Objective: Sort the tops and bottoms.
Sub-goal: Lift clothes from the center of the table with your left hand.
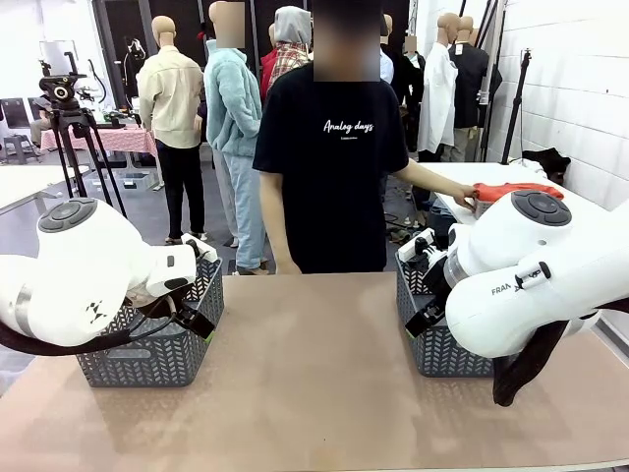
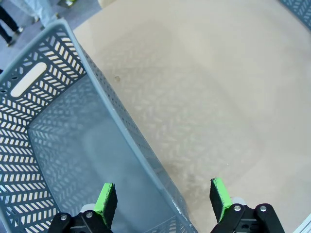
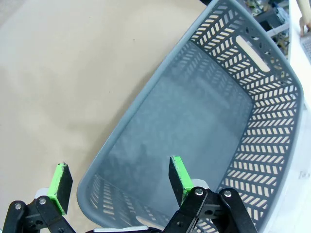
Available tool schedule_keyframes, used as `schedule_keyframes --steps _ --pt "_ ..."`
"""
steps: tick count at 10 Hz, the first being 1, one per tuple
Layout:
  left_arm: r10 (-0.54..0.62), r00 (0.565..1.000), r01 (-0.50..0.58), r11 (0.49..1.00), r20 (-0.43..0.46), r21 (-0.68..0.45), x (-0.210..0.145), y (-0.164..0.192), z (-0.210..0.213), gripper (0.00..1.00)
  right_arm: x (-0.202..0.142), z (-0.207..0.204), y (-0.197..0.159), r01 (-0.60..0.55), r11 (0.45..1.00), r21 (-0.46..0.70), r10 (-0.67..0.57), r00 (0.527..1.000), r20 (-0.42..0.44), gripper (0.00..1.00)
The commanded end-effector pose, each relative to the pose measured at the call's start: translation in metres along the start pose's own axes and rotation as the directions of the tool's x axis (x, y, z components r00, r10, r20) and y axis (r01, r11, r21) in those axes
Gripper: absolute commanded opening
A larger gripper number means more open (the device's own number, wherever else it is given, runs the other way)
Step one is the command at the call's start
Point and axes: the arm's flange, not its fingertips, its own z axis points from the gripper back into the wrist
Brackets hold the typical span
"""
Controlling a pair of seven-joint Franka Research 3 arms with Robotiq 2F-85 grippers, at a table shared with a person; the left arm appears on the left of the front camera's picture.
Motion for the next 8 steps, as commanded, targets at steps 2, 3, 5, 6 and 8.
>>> schedule_keyframes --steps 2,3,5,6,8 --pt "0.004 1.0 -0.004 1.0 0.0 0.0 -0.001 0.0017 -0.0001 1.0 0.0 0.0 -0.0001 0.001 1.0 0.0 -0.001 1.0 0.0 1.0" --pt "0.004 1.0 -0.004 1.0 0.0 0.0 -0.001 0.0017 -0.0001 1.0 0.0 0.0 -0.0001 0.001 1.0 0.0 -0.001 1.0 0.0 1.0" --pt "0.004 1.0 -0.004 1.0 0.0 0.0 -0.001 0.0017 -0.0001 1.0 0.0 0.0 -0.0001 0.001 1.0 0.0 -0.001 1.0 0.0 1.0" --pt "0.004 1.0 -0.004 1.0 0.0 0.0 -0.001 0.0017 -0.0001 1.0 0.0 0.0 -0.0001 0.001 1.0 0.0 -0.001 1.0 0.0 1.0" --pt "0.004 1.0 -0.004 1.0 0.0 0.0 -0.001 0.0017 -0.0001 1.0 0.0 0.0 -0.0001 0.001 1.0 0.0 -0.001 1.0 0.0 1.0"
